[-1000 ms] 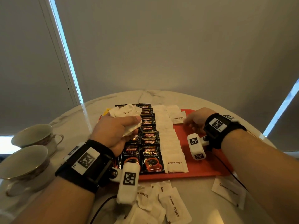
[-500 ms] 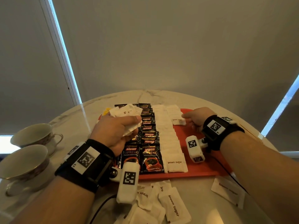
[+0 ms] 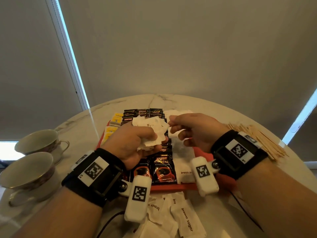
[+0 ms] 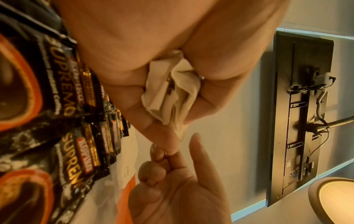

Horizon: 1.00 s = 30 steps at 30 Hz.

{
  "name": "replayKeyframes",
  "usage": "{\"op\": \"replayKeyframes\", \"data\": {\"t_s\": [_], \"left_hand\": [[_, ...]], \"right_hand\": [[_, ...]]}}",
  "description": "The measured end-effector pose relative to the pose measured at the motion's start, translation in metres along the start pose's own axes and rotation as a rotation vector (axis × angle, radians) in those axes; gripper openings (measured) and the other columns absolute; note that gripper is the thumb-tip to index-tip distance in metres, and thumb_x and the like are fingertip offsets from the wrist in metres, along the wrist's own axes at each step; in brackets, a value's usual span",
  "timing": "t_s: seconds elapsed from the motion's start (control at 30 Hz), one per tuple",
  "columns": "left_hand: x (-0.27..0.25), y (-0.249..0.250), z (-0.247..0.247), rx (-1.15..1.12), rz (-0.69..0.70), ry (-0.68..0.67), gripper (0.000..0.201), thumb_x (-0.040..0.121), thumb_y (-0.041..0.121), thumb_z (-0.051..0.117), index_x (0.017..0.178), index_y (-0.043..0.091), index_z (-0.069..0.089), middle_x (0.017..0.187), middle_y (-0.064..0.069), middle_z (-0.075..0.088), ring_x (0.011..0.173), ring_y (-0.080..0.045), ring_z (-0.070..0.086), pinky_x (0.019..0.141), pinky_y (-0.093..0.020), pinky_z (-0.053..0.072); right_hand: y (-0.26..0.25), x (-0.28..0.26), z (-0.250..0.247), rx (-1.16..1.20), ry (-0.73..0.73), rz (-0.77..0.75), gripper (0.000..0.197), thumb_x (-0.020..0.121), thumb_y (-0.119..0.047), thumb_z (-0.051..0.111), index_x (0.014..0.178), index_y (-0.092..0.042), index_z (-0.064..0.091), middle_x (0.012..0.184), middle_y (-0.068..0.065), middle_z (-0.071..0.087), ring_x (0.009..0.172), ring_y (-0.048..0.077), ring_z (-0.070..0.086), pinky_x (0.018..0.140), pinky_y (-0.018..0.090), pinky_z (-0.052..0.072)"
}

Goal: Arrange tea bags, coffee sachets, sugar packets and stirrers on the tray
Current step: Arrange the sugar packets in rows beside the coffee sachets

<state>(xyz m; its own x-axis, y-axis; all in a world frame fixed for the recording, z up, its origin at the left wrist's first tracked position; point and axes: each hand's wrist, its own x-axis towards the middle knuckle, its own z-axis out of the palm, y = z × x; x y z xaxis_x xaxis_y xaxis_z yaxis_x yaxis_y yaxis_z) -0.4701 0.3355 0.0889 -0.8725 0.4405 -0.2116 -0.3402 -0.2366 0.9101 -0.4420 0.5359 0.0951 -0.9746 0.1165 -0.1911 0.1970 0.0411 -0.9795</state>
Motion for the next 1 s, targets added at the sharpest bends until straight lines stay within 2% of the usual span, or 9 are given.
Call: {"op": "replayKeyframes", "data": {"t_s": [0.17, 0.27, 0.37, 0.5, 0.63, 0.7, 0.87, 0.97, 1.0], "left_hand": [[-0.001, -0.001, 0.000, 0.014, -0.002, -0.023, 0.037, 0.092, -0.014, 0.052, 0.118, 0.010, 0.064, 0.098, -0.019, 0.079, 0.085, -0.032, 0.079, 0.057, -0.033, 0.063], [-0.001, -0.001, 0.003, -0.024, 0.005, 0.041, 0.025, 0.094, -0.009, 0.055, 0.113, 0.007, 0.063, 0.094, -0.019, 0.079, 0.075, -0.030, 0.078, 0.053, -0.033, 0.062], [0.004, 0.000, 0.001, -0.089, 0.047, 0.147, 0.024, 0.094, -0.009, 0.058, 0.114, 0.005, 0.061, 0.106, -0.023, 0.076, 0.071, -0.029, 0.078, 0.051, -0.033, 0.061], [0.009, -0.003, -0.003, -0.130, 0.099, 0.173, 0.029, 0.095, -0.006, 0.061, 0.121, 0.006, 0.059, 0.105, -0.023, 0.076, 0.074, -0.028, 0.078, 0.049, -0.028, 0.058], [0.007, -0.006, 0.004, -0.123, 0.137, 0.059, 0.043, 0.085, 0.027, 0.075, 0.122, 0.007, 0.067, 0.105, -0.015, 0.079, 0.077, -0.022, 0.076, 0.053, -0.027, 0.059], [0.006, -0.006, 0.004, -0.095, 0.163, 0.025, 0.049, 0.077, 0.034, 0.077, 0.118, 0.008, 0.069, 0.106, -0.013, 0.079, 0.081, -0.021, 0.075, 0.056, -0.027, 0.059], [0.004, -0.010, 0.003, 0.044, 0.282, 0.016, 0.031, 0.081, 0.005, 0.079, 0.111, 0.006, 0.071, 0.100, -0.014, 0.079, 0.080, -0.022, 0.076, 0.053, -0.026, 0.055], [0.003, -0.011, 0.002, 0.085, 0.318, 0.012, 0.039, 0.076, 0.010, 0.082, 0.114, 0.007, 0.071, 0.103, -0.013, 0.079, 0.085, -0.023, 0.076, 0.056, -0.027, 0.055], [0.003, -0.011, 0.002, 0.099, 0.318, 0.018, 0.043, 0.076, 0.011, 0.083, 0.117, 0.006, 0.070, 0.105, -0.014, 0.079, 0.087, -0.024, 0.075, 0.056, -0.027, 0.055]], "right_hand": [[0.011, -0.009, 0.019, 0.013, -0.021, -0.095, 0.018, 0.084, -0.019, 0.079, 0.096, -0.010, 0.071, 0.082, 0.005, 0.067, 0.064, 0.012, 0.057, 0.061, 0.028, 0.046], [0.011, -0.010, 0.019, 0.207, -0.039, -0.113, 0.009, 0.088, -0.011, 0.074, 0.092, -0.008, 0.067, 0.086, 0.009, 0.071, 0.069, 0.017, 0.064, 0.063, 0.030, 0.051], [0.009, -0.013, 0.018, 0.382, -0.026, -0.135, 0.006, 0.092, -0.007, 0.067, 0.089, -0.008, 0.062, 0.090, 0.015, 0.074, 0.073, 0.021, 0.070, 0.066, 0.031, 0.058], [0.008, -0.015, 0.016, 0.479, 0.023, -0.176, 0.008, 0.094, -0.009, 0.066, 0.100, -0.006, 0.060, 0.090, 0.016, 0.075, 0.072, 0.019, 0.070, 0.065, 0.029, 0.060], [0.011, -0.015, 0.022, 0.474, 0.031, -0.215, 0.018, 0.094, -0.015, 0.068, 0.105, -0.004, 0.059, 0.095, 0.018, 0.074, 0.072, 0.018, 0.069, 0.064, 0.027, 0.061], [0.013, -0.015, 0.025, 0.446, 0.032, -0.232, 0.016, 0.095, -0.016, 0.067, 0.102, -0.005, 0.059, 0.091, 0.016, 0.073, 0.069, 0.016, 0.068, 0.062, 0.026, 0.061], [0.014, -0.016, 0.027, 0.322, 0.012, -0.239, 0.015, 0.092, -0.020, 0.071, 0.098, -0.009, 0.062, 0.082, 0.009, 0.069, 0.064, 0.014, 0.061, 0.057, 0.025, 0.055], [0.015, -0.018, 0.028, 0.219, -0.055, -0.230, 0.045, 0.076, -0.024, 0.080, 0.113, -0.003, 0.067, 0.095, 0.013, 0.069, 0.079, 0.021, 0.061, 0.063, 0.027, 0.054], [0.014, -0.019, 0.028, 0.209, -0.051, -0.236, 0.046, 0.072, -0.023, 0.081, 0.110, -0.002, 0.067, 0.095, 0.013, 0.069, 0.080, 0.021, 0.062, 0.065, 0.029, 0.055]]}}
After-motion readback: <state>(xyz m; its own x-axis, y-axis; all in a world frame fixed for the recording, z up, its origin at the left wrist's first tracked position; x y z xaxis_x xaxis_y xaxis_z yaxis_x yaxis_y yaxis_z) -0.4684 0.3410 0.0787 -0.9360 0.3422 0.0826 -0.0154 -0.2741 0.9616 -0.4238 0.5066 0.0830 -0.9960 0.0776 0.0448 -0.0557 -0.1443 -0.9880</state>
